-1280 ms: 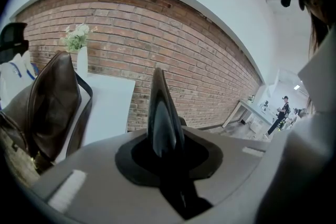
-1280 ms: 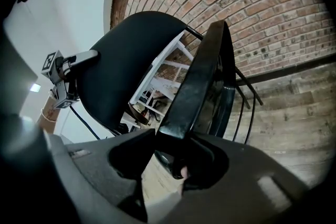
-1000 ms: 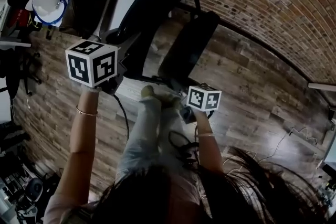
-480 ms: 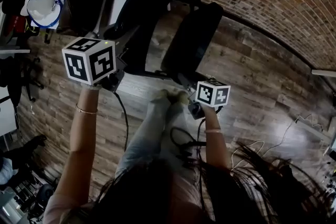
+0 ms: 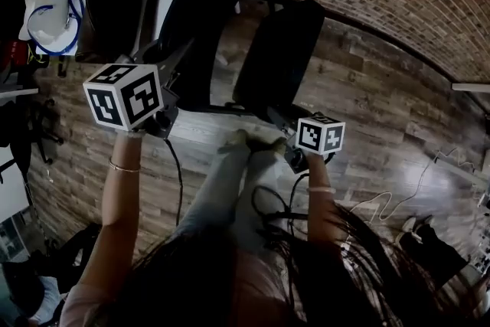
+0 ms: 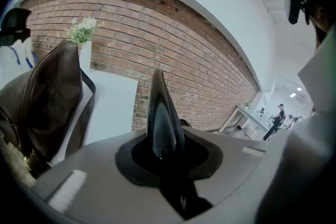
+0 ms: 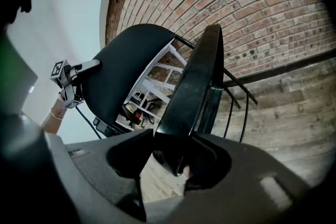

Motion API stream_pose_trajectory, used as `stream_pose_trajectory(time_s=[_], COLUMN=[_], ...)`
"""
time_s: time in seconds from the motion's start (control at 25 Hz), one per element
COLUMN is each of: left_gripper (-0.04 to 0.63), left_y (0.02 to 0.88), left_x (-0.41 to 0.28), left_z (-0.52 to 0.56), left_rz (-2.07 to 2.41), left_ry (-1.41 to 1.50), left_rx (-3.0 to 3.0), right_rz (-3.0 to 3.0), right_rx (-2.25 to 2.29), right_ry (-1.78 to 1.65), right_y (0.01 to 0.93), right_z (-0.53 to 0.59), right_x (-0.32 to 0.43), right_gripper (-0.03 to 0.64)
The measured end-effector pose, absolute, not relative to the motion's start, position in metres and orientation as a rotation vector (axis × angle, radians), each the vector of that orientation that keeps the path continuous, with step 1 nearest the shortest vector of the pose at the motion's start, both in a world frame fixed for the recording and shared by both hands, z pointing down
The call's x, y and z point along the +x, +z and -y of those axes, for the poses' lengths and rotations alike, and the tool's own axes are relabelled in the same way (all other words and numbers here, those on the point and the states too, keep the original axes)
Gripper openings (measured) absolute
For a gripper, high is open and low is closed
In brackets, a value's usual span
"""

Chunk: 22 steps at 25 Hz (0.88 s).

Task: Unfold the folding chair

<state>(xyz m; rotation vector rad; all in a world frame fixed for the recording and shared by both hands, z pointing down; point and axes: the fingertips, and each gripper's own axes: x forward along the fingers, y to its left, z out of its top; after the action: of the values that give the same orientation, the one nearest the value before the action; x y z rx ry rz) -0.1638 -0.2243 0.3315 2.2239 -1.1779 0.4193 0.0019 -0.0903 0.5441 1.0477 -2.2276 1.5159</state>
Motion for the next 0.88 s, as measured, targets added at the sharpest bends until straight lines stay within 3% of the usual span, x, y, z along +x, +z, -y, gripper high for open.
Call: stream_pose_trajectory(time_s=[0.88], left_gripper=[0.072], left_y=[0.342], left_x=[-0.145], left_z=[0.216], left_rz=[1.193], left_ry=[0.371], left_rx=[2.221], right_rz=[2.201], right_rx=[1.013], right_ry=[1.625], right_y=[0.57], right_z=[0.064], right_x=[0.063], right_gripper=[0.192])
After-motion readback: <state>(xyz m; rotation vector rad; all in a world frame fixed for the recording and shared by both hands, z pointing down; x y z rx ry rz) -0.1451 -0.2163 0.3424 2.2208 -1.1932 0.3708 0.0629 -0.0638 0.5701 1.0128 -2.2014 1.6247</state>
